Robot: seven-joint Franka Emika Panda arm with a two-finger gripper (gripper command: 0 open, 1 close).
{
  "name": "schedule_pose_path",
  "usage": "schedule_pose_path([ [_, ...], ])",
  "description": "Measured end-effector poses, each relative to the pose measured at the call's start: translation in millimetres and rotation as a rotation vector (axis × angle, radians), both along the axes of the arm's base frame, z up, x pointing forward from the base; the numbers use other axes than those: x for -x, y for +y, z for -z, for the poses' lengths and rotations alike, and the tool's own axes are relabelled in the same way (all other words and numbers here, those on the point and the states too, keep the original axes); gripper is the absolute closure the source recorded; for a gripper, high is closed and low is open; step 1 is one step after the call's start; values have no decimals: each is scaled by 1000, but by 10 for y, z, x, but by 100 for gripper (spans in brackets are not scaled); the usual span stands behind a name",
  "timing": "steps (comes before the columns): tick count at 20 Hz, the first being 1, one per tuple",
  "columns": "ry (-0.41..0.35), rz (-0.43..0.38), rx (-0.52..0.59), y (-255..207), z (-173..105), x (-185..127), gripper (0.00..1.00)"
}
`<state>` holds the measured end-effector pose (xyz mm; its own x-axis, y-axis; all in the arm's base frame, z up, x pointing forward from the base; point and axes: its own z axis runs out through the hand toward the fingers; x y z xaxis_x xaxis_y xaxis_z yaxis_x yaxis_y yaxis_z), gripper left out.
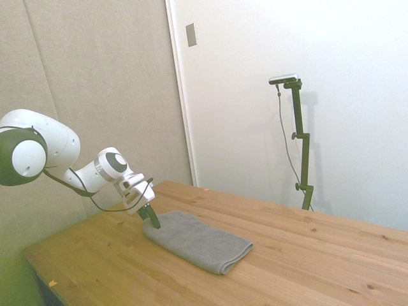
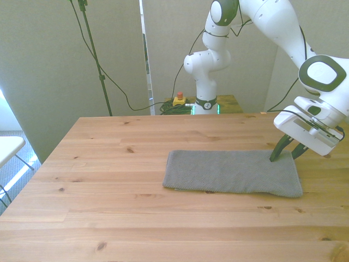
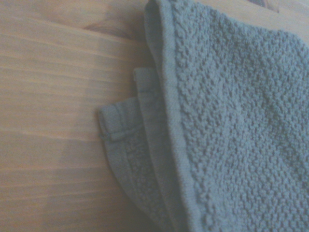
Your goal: Fold the towel
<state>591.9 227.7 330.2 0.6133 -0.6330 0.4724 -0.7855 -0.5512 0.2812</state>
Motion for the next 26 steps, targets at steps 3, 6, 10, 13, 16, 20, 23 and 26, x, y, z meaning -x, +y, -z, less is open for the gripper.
schedule_pose_path([
  [3, -3, -1, -8, -33, -12, 23, 100],
  [6, -7, -3, -12, -51, -37, 57, 100],
  [10, -17, -6, -21, -77, -96, 99, 100],
  [13, -29, 0, -40, -123, -170, 126, 100],
  [16, -45, 6, -57, -187, -272, 160, 100],
  [20, -73, 15, -93, -281, -392, 181, 100],
  [23, -114, 29, -153, -411, -587, 174, 100],
  [26, -171, 35, -230, -658, -890, 191, 100],
])
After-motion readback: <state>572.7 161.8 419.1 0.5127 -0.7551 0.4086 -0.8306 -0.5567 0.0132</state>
